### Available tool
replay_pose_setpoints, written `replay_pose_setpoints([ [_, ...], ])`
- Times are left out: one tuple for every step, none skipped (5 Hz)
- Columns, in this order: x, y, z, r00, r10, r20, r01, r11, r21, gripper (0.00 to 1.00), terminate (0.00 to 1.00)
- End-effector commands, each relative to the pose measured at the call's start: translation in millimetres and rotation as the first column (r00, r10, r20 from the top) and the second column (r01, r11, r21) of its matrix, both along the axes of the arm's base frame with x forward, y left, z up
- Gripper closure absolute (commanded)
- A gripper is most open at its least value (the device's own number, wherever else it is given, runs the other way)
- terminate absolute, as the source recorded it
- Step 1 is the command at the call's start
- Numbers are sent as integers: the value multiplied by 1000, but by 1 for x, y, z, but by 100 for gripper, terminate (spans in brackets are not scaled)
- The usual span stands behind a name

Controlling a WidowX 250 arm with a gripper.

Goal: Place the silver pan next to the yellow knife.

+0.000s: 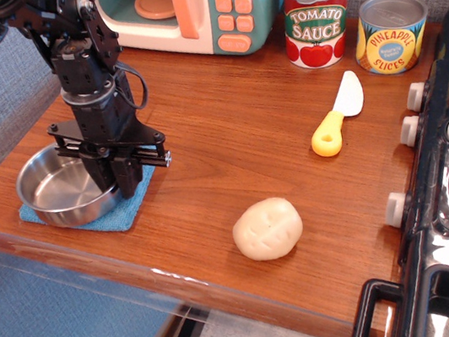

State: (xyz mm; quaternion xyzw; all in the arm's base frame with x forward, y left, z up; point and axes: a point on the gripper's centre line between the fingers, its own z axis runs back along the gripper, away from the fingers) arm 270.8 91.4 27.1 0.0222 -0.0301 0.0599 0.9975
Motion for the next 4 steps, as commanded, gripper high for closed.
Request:
replay_pose_setpoints([
  [9,-8,30,999,17,47,-16,1000,-19,100,0],
  [20,-23,67,994,38,100,-40,999,9,100,0],
  [40,-49,84,992,-10,125,11,1000,-4,100,0],
  [61,-77,69,992,-93,88,97,995,-38,100,0],
])
